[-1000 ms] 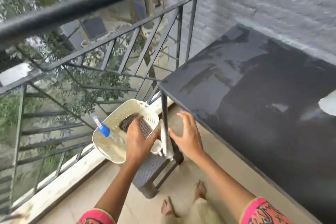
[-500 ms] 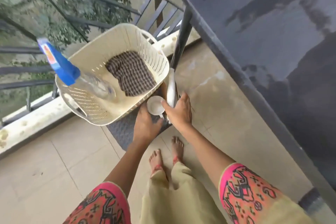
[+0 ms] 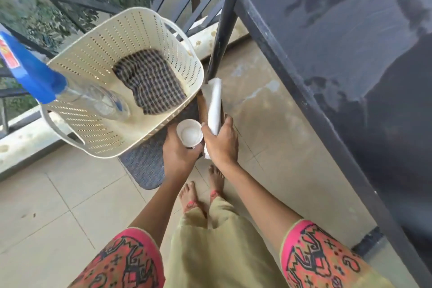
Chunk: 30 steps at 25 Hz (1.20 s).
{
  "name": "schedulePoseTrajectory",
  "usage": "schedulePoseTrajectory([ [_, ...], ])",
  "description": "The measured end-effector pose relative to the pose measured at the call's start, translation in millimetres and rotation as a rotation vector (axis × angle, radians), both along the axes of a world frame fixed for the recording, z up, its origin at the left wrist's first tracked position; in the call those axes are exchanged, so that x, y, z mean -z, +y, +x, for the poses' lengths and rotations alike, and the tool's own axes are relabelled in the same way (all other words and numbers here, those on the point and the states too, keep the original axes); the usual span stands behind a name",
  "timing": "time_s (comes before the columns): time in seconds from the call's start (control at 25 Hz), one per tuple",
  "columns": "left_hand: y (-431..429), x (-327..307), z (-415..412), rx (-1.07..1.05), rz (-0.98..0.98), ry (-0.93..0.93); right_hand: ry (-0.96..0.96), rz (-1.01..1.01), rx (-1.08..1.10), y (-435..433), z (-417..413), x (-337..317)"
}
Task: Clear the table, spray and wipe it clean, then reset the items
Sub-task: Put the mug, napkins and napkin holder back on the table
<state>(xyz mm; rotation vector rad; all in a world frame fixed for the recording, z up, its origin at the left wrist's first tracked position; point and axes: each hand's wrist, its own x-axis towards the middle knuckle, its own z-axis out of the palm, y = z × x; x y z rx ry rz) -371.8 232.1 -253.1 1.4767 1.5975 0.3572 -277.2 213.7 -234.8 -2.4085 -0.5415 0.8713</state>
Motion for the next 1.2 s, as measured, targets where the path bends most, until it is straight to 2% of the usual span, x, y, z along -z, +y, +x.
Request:
schedulePoseTrajectory([
  [0.2,-12,-64,-6,0.027,0.065,-0.059,-0.051,0.036,0.044,-27,0,-67],
  [0.4,-16,-166,8,0.089,0.191,-0.191,-0.118,0.224,0.037,-49,12,-171],
  [0.56,-2,-248,49,0.228,0.291,-0.290,-0.264,0.335,0.080,-61,44,-265],
  [0.8,-15,-378,148,0.432,0.498,-0.530,-0.521,0.510,0.288,-102,117,-401],
  [1.0,-61,-428,222,0.594,0.516,-0.681,-0.623,0.509,0.440,-159,173,-450],
  [1.2,-130,-426,300,0.740,0.448,-0.707,-0.684,0.476,0.597,-237,238,-449],
])
